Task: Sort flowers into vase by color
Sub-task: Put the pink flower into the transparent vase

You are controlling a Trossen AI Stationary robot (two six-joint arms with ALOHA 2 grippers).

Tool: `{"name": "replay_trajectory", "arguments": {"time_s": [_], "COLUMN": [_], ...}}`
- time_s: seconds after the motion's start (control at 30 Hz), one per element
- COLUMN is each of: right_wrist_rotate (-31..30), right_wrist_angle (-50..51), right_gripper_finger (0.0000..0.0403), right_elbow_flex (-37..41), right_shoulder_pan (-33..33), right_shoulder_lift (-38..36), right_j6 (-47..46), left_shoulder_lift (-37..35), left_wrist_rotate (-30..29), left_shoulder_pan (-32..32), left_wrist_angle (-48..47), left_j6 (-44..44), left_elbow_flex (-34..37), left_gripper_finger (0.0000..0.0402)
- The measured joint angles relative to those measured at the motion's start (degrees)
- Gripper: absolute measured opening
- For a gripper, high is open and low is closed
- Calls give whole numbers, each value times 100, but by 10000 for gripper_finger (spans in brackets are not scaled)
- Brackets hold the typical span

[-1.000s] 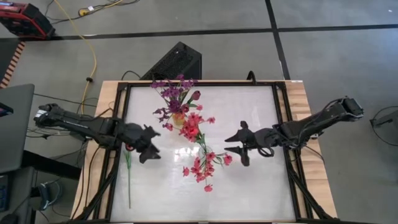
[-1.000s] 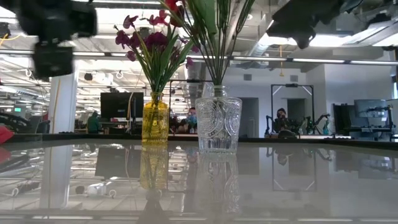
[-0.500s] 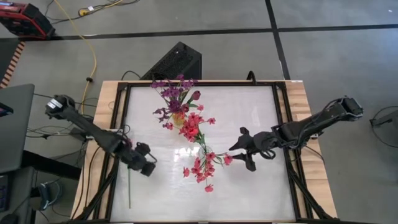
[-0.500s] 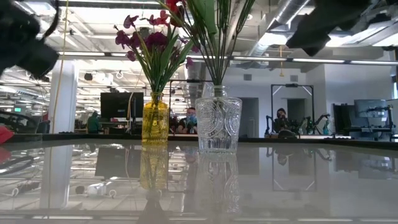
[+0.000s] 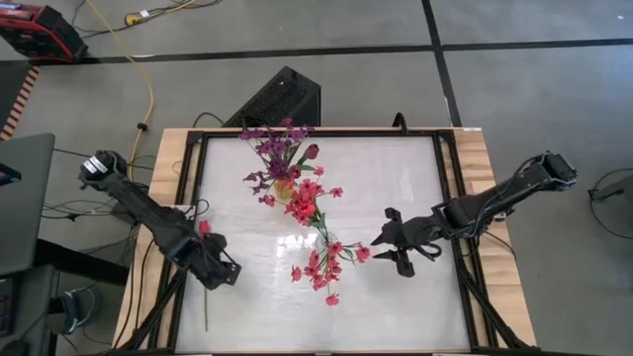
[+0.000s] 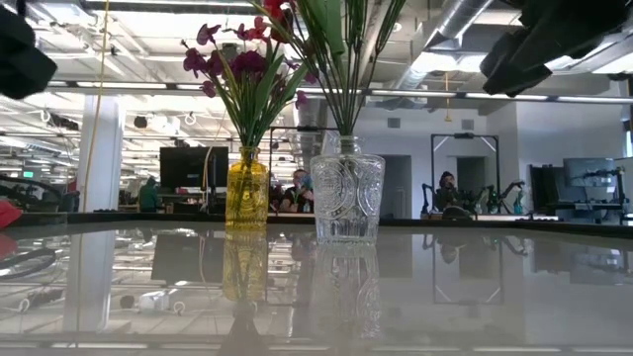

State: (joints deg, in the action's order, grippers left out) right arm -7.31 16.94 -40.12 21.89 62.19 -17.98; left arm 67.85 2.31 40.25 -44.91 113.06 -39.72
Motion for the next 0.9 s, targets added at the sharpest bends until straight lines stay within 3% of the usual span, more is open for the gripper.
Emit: {"name": "replay_trajectory", "arguments": {"time_s": [0.07, 0.17, 0.27, 0.6, 0.9], "right_wrist_rotate": [0, 0, 0, -2, -3], "right_wrist_angle": [45, 115, 133, 224, 238], "right_gripper_finger": [193, 193, 193, 193, 193], "right_elbow_flex": [0, 0, 0, 0, 0], "right_shoulder_pan": [2, 29, 105, 420, 724], "right_shoulder_lift": [2, 2, 2, 2, 4], "right_j6": [0, 5, 46, 146, -251], "left_shoulder_lift": [59, 222, 477, 1287, 1268], "left_wrist_rotate": [-222, 67, 332, 195, -218], "left_shoulder_pan": [132, 280, 422, 702, 1007], "left_wrist_angle": [-473, -723, -710, -692, 436], "left_j6": [163, 497, 759, 712, 1145], "left_elbow_flex": [-219, -265, -265, -174, 514], "left_gripper_finger": [215, 215, 215, 215, 204]}}
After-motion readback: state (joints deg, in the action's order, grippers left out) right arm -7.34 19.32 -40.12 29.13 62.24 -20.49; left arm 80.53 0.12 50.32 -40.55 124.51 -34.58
